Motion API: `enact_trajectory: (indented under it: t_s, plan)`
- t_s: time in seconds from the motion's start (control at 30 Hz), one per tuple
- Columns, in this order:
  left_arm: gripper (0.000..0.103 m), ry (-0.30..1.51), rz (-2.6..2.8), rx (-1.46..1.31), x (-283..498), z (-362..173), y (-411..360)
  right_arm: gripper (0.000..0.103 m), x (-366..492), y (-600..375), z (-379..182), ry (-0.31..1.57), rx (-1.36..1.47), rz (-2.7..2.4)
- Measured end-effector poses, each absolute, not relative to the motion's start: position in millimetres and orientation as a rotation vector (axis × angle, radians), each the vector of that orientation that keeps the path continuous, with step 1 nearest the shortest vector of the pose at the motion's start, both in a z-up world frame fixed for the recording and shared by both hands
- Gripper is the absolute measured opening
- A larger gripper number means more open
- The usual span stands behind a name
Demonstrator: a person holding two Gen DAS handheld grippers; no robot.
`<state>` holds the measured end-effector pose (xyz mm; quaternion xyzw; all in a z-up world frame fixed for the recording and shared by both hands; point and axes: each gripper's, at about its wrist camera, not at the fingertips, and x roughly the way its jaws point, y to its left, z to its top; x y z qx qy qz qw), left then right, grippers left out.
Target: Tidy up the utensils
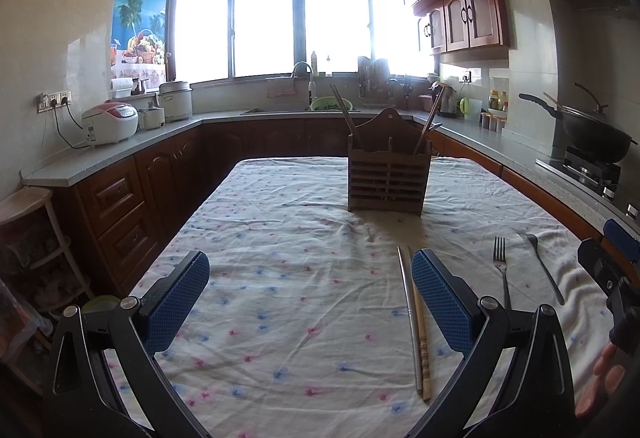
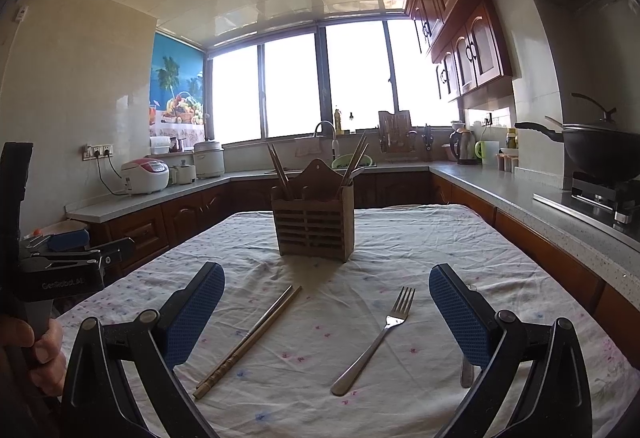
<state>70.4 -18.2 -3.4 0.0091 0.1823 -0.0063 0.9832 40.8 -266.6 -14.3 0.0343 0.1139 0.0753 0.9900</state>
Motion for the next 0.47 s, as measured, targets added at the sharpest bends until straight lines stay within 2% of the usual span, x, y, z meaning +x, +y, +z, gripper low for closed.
enact_trajectory:
  t_s: [0.47]
  plan:
    - [0.103,0.387,-0.034,-0.001,82,-3,-20,0.103,56,-272,-16,0.280,0.080,0.151]
